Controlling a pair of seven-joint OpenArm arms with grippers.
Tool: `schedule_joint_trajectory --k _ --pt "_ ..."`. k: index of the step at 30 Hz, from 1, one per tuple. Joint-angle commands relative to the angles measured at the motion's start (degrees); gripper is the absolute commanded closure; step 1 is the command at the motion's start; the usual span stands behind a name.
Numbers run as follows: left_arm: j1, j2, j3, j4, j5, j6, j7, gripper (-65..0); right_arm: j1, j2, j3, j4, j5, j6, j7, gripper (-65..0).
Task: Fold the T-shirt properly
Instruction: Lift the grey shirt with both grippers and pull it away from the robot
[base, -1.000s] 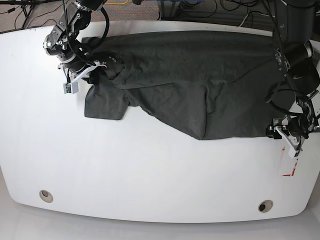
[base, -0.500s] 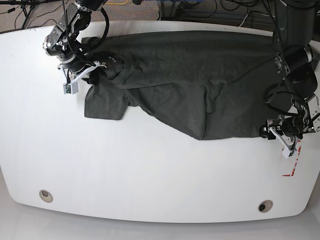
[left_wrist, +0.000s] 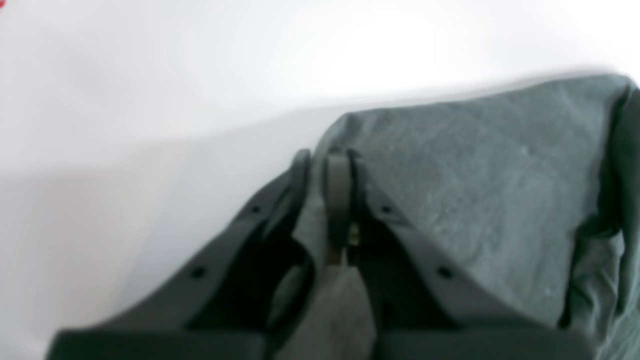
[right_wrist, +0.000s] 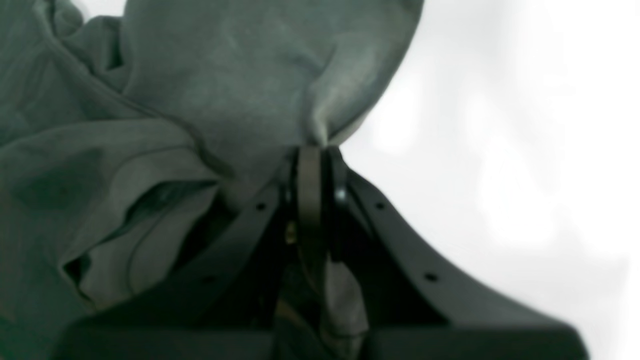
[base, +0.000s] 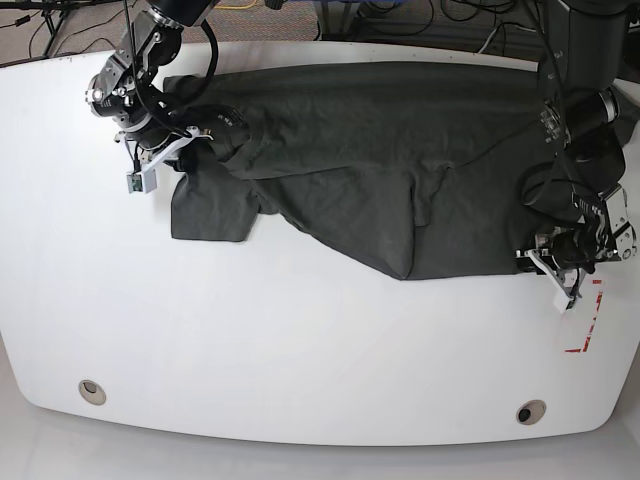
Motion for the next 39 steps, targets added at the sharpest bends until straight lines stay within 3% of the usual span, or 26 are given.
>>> schedule_joint_trajectory --k 1,12,23,39 --pt "-1.09 -0.60 -0.34 0.66 0.62 -0.06 -0.23 -0.3 0.39 0.34 0.03 0.49 -0.02 -0.07 0.11 0.0" --pt "4.00 -0.52 -8.69 12.96 0.45 -0.06 -0.32 0.0 -0.05 1.13 -5.42 9.01 -0.11 -0.07 -0.85 0.0" --pt "4.53 -0.43 -12.91 22.46 0.27 -0.06 7.33 0.0 3.29 1.40 -8.32 12.09 -0.11 -0.07 -3.67 0.0" --pt "0.31 2.47 -13.44 37.49 0.45 -0.06 15.06 0.0 17.80 7.37 -12.89 10.16 -0.11 -0.07 -3.84 0.0"
